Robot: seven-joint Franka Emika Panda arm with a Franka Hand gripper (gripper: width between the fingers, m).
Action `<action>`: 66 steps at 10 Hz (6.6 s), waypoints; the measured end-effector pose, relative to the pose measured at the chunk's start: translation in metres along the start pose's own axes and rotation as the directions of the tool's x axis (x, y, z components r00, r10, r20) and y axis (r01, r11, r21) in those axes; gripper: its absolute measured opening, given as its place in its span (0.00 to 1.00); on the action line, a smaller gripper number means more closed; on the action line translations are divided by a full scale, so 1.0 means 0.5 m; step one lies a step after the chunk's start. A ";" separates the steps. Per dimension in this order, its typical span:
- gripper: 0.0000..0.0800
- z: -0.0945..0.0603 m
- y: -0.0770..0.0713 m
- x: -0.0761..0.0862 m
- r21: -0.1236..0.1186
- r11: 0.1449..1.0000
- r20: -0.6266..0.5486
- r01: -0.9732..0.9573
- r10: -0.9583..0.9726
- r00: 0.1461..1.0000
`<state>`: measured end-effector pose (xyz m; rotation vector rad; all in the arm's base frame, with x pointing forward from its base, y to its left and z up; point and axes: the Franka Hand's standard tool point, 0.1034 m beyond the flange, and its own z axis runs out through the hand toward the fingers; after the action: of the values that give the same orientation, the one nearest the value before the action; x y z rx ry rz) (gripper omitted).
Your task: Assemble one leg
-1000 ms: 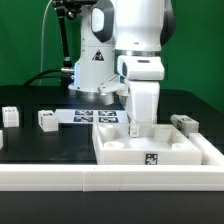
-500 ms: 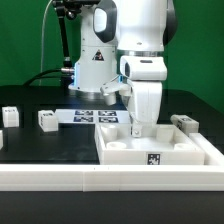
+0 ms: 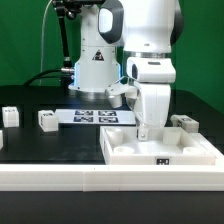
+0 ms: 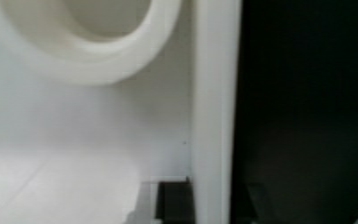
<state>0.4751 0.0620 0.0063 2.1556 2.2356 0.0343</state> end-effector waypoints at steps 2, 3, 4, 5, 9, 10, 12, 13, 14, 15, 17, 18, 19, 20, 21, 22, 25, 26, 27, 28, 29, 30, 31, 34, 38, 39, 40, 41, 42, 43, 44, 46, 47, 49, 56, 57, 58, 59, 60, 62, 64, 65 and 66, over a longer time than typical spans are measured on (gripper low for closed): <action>0.06 0.001 0.014 0.001 -0.003 1.000 0.001 -0.009 0.009 1.000; 0.06 0.001 0.019 0.003 -0.004 1.000 0.001 -0.025 0.025 1.000; 0.06 0.001 0.027 0.008 -0.007 0.999 -0.001 -0.040 0.040 0.999; 0.06 0.003 0.032 0.011 0.001 0.999 0.003 -0.049 0.049 0.999; 0.14 0.003 0.032 0.010 0.018 0.999 0.011 -0.049 0.049 0.999; 0.14 0.003 0.032 0.009 0.018 0.999 0.012 -0.049 0.049 0.999; 0.61 0.003 0.031 0.009 0.018 0.999 0.012 -0.050 0.049 0.999; 0.74 0.003 0.031 0.009 0.018 0.999 0.012 -0.050 0.049 0.999; 0.74 0.003 0.031 0.009 0.018 0.999 0.012 -0.050 0.049 0.999; 0.80 0.003 0.031 0.009 0.018 0.999 0.012 -0.050 0.050 0.999; 0.81 0.003 0.031 0.009 0.018 0.999 0.012 -0.050 0.050 0.999; 0.81 0.002 0.032 0.010 0.018 0.999 0.012 -0.052 0.051 0.999; 0.81 -0.014 0.033 0.020 0.013 0.997 0.015 -0.073 0.073 0.997; 0.81 -0.045 0.030 0.034 0.001 0.996 0.019 -0.092 0.092 0.996; 0.81 -0.077 0.020 0.043 0.004 0.994 0.034 -0.110 0.110 0.993; 0.81 -0.110 0.020 0.054 -0.005 0.992 0.043 -0.125 0.125 0.991; 0.81 -0.131 0.025 0.066 -0.024 0.982 0.041 -0.186 0.187 0.982; 0.81 -0.131 0.025 0.067 -0.025 0.970 0.038 -0.242 0.242 0.969; 0.81 -0.131 0.024 0.068 -0.028 0.936 0.033 -0.350 0.351 0.936; 0.81 -0.130 0.024 0.068 -0.028 0.930 0.032 -0.367 0.367 0.930; 0.81 -0.130 0.023 0.069 -0.028 0.893 0.026 -0.450 0.451 0.892; 0.81 -0.124 0.014 0.070 -0.018 0.816 0.011 -0.577 0.577 0.816; 0.81 -0.120 0.004 0.080 -0.001 0.690 0.006 -0.724 0.724 0.690; 0.81 -0.115 -0.008 0.127 0.016 0.433 -0.006 -0.901 0.901 0.433; 0.81 -0.091 -0.026 0.182 0.050 0.158 0.011 -0.986 0.987 0.159; 0.81 -0.090 -0.028 0.181 0.049 0.157 0.022 -0.986 0.987 0.159; 0.81 -0.090 -0.027 0.181 0.048 0.158 0.031 -0.986 0.987 0.160; 0.81 -0.089 -0.028 0.182 0.049 0.159 0.027 -0.986 0.987 0.160; 0.81 -0.083 -0.042 0.187 0.045 0.154 0.060 -0.987 0.986 0.157; 0.81 -0.090 -0.048 0.199 0.034 0.164 0.136 -0.986 0.977 0.168; 0.81 -0.101 -0.042 0.202 0.022 0.168 0.206 -0.985 0.964 0.169; 0.81 -0.102 -0.045 0.196 0.003 0.170 0.343 -0.985 0.926 0.161; 0.81 -0.097 -0.045 0.195 -0.003 0.171 0.395 -0.985 0.905 0.156; 0.81 -0.088 -0.057 0.191 -0.015 0.176 0.503 -0.984 0.852 0.144; 0.81 -0.062 -0.056 0.217 -0.017 0.199 0.744 -0.980 0.658 0.121; 0.81 -0.057 -0.056 0.219 -0.016 0.200 0.739 -0.980 0.662 0.123; 0.81 -0.051 -0.058 0.222 -0.014 0.202 0.737 -0.979 0.664 0.126; 0.81 -0.046 -0.059 0.224 -0.014 0.203 0.736 -0.979 0.664 0.127; 0.81 -0.040 -0.062 0.224 -0.013 0.203 0.736 -0.979 0.665 0.128; 0.81 -0.027 -0.071 0.226 -0.012 0.205 0.737 -0.979 0.663 0.130; 0.81 -0.015 -0.083 0.225 -0.020 0.203 0.739 -0.979 0.663 0.122; 0.78 -0.011 -0.085 0.225 -0.031 0.192 0.736 -0.981 0.669 0.107; 0.78 -0.008 -0.084 0.226 -0.033 0.188 0.731 -0.982 0.674 0.105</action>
Offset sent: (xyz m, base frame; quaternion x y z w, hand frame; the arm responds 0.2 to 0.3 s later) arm 0.0200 0.0112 -0.0034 0.0015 0.0020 0.0501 0.9987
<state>0.4287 0.1734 0.0073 2.7726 0.2827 -1.1342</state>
